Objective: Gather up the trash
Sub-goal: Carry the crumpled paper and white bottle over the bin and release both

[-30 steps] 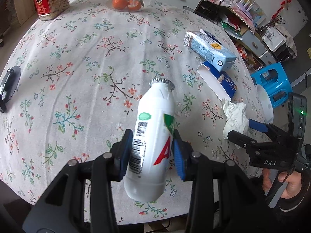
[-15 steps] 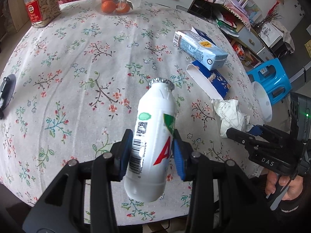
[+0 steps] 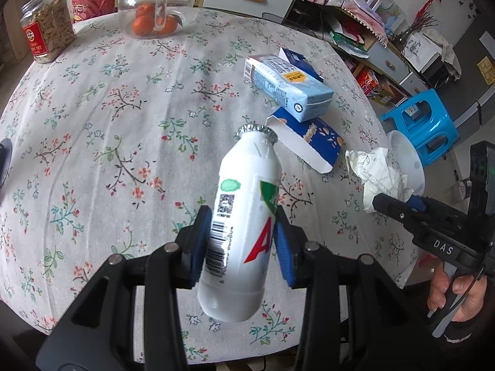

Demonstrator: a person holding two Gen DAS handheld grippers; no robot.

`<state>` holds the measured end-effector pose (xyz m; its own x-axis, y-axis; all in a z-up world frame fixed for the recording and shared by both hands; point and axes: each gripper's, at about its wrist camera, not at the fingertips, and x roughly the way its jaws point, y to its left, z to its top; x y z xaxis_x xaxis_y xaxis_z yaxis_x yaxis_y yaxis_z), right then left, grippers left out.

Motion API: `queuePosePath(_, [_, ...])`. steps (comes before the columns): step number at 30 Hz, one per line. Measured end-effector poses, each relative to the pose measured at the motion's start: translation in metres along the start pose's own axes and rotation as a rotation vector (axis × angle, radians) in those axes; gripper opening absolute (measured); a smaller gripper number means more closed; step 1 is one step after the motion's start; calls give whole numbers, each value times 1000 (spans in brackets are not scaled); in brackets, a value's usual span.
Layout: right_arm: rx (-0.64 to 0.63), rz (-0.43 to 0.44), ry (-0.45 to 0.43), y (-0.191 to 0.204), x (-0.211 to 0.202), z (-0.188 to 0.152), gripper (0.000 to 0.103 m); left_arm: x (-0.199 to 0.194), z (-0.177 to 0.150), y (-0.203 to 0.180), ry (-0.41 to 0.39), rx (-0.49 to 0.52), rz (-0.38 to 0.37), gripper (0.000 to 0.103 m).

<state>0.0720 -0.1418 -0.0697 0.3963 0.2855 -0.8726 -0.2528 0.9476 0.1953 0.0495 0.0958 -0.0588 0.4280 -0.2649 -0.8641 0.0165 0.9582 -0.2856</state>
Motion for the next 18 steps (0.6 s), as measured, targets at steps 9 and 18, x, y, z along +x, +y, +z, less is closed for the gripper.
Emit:
queuePosePath(9, [99,-40,-80,-44,-25,15,46,5,18,-41,-21,42,-45,42])
queuePosePath(18, [289,-123,-128,-128,-41,34,46,20,39,-88,-22,133,-50,42])
